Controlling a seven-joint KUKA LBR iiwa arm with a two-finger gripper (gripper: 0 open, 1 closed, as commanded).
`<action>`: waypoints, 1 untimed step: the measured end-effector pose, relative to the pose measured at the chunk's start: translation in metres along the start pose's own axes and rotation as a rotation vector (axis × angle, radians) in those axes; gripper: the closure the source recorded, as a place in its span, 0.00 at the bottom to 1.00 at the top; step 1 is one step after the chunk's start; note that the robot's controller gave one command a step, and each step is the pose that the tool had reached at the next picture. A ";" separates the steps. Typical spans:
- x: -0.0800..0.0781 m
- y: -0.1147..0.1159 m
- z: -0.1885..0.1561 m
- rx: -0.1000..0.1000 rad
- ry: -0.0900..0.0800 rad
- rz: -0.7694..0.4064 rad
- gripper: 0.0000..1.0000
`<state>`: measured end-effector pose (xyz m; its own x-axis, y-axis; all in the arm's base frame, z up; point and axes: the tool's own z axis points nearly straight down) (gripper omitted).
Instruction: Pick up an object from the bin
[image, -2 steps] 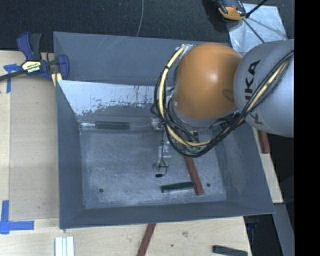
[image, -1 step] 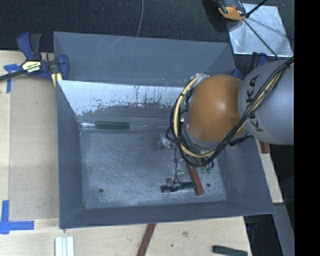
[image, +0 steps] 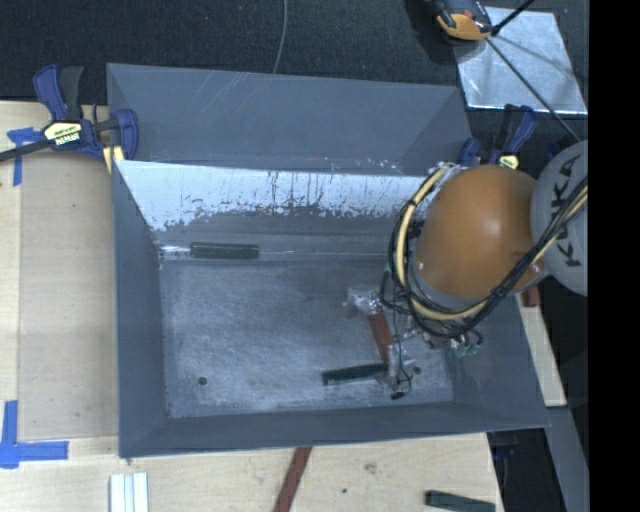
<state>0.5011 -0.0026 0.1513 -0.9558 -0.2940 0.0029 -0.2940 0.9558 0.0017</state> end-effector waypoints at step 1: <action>0.001 -0.008 0.001 0.002 -0.006 0.113 0.00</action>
Offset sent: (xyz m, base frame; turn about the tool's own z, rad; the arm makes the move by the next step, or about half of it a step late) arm -0.0087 -0.0034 -0.0813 0.1460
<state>0.5025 -0.0108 0.1505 -0.9829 -0.1839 -0.0032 -0.1839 0.9829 -0.0006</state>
